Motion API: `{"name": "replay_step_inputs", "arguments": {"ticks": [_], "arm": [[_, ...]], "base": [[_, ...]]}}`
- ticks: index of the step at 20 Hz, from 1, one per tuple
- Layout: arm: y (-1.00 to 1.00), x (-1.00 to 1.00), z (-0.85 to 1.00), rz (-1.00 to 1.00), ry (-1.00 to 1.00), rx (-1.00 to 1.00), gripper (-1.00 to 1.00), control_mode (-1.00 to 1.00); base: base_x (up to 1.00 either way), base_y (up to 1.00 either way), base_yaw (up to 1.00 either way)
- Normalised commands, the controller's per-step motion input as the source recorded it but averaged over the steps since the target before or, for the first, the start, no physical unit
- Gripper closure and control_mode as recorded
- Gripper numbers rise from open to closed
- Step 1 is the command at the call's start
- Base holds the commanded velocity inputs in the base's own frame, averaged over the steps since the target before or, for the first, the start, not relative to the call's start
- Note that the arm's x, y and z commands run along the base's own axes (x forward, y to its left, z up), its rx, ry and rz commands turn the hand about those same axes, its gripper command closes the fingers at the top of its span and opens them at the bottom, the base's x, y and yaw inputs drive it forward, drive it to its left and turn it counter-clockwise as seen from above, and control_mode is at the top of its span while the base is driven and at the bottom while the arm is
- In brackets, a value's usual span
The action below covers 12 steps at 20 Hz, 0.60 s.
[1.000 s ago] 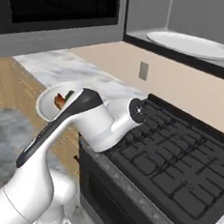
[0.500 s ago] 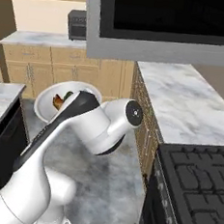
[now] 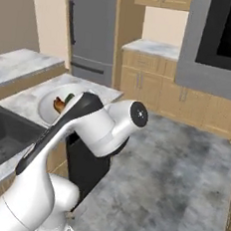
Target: The microwave is finished heating the chicken drumstick and broccoli. Take the bowl containing the food and place it on the dining counter.
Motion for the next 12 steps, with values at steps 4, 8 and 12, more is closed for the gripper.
{"name": "replay_step_inputs", "arguments": {"ticks": [4,8,12], "arm": [[0.0,0.0,0.0,0.0,0.0,0.0,1.0,1.0],[0.0,0.0,0.0,0.0,0.0,0.0,1.0,1.0],[0.0,0.0,0.0,0.0,0.0,0.0,1.0,1.0]], "base": [[-0.21,0.24,0.8],[-0.17,0.07,0.79],[-0.23,0.0,0.8]]}}
